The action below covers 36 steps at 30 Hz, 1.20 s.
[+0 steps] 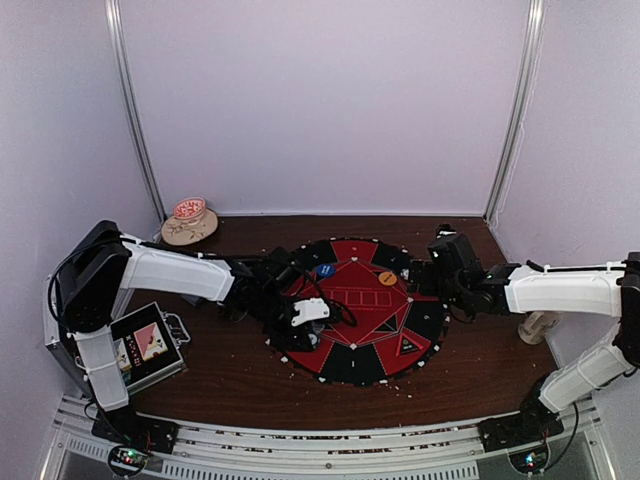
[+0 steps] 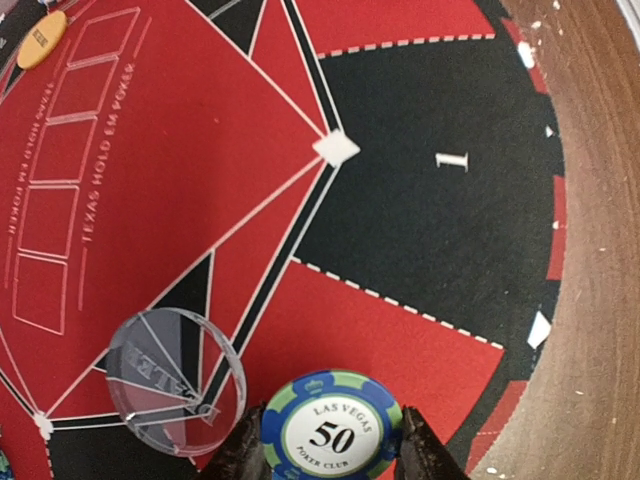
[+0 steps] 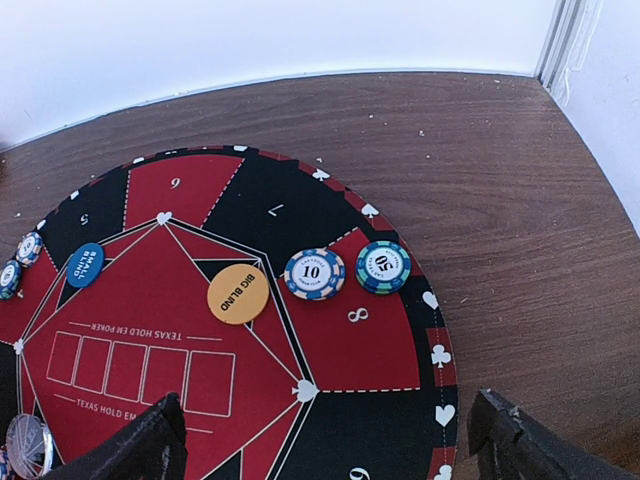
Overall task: Distribute texas hold em gaming equipment
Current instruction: Place the pile of poker chips at the dealer area.
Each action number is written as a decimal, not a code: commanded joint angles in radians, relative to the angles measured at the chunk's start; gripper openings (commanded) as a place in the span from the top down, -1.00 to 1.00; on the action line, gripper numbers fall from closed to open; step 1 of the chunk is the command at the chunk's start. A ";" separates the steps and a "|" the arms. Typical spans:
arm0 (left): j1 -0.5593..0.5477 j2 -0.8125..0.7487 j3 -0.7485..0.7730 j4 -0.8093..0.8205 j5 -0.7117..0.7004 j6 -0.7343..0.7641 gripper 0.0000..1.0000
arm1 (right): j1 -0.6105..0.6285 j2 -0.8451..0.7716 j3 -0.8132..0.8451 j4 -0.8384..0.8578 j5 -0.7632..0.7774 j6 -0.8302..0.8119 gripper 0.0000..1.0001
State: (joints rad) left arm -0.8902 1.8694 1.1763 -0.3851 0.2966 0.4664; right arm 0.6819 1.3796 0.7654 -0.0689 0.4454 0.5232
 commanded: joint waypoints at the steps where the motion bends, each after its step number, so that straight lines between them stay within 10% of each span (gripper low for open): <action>1: -0.009 0.025 -0.022 0.069 -0.010 0.015 0.52 | -0.005 -0.001 -0.010 0.017 0.000 -0.002 -1.00; 20: -0.023 0.058 -0.023 0.080 -0.029 0.015 0.43 | -0.005 -0.005 -0.010 0.017 -0.010 -0.006 -1.00; 36: -0.024 0.040 -0.023 0.067 -0.040 0.015 -0.05 | -0.005 -0.013 -0.010 0.015 -0.013 -0.008 -1.00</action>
State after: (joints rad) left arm -0.9073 1.9171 1.1519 -0.3363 0.2649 0.4728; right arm 0.6819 1.3796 0.7654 -0.0624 0.4282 0.5224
